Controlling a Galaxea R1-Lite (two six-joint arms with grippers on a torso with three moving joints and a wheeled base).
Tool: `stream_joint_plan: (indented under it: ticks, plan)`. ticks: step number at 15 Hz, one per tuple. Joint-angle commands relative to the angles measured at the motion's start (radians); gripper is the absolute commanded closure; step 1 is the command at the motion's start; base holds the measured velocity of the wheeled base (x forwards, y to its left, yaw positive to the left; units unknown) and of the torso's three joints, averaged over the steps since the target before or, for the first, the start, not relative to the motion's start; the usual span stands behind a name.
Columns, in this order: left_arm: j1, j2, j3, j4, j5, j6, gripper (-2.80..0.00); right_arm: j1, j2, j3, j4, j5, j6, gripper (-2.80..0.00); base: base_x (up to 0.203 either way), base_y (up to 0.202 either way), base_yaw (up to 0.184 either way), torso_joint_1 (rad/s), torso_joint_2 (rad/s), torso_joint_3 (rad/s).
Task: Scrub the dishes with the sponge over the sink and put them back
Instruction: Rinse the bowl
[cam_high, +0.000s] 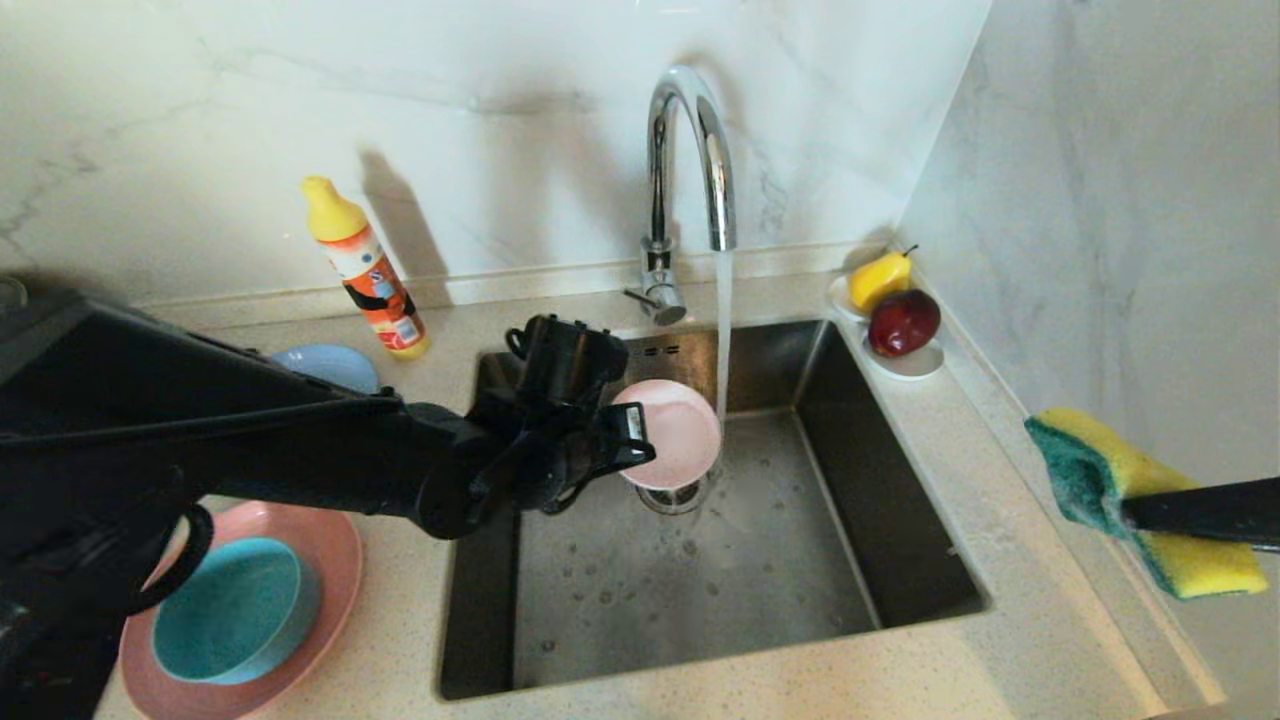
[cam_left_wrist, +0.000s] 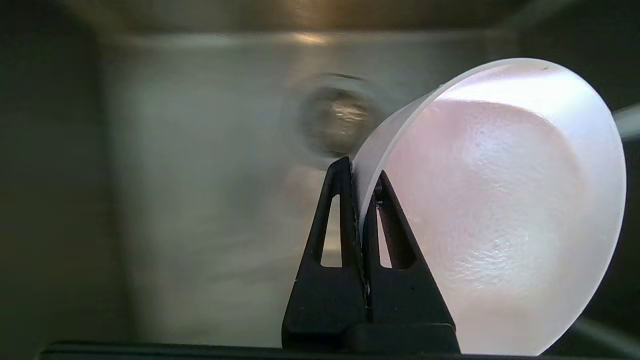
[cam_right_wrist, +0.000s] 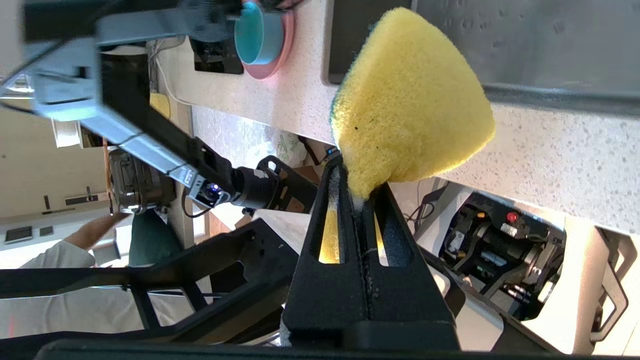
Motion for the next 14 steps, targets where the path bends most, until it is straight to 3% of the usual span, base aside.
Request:
stream_joint_plan:
  ticks: [1,3,6,12,14]
  plan:
    - [0.028,-0.112,0.077,-0.003,0.086,0.079,0.00,0.000,-0.008,0.022,0.001,0.003,0.004,0.00,0.000,0.000,0.000,0.000,0.00,0.000]
    - [0.058,-0.157,0.124,-0.014,0.103,0.121,0.00,0.000,-0.007,0.032,0.000,0.003,0.003,0.00,0.000,0.000,0.000,0.000,0.00,0.000]
    - [0.086,-0.161,0.190,-0.091,0.221,0.182,0.00,-0.009,0.004,0.038,0.000,0.005,0.003,0.00,0.000,0.000,0.000,0.000,0.00,0.000]
    - [0.098,-0.159,0.423,-0.706,0.287,0.439,0.00,-0.015,0.042,0.048,-0.016,0.030,0.004,0.00,0.000,0.000,0.000,0.000,0.00,0.000]
    - [0.099,-0.154,0.495,-0.895,0.274,0.481,0.00,-0.016,0.049,0.067,-0.048,0.030,0.004,0.00,0.000,0.000,0.000,0.000,0.00,0.000]
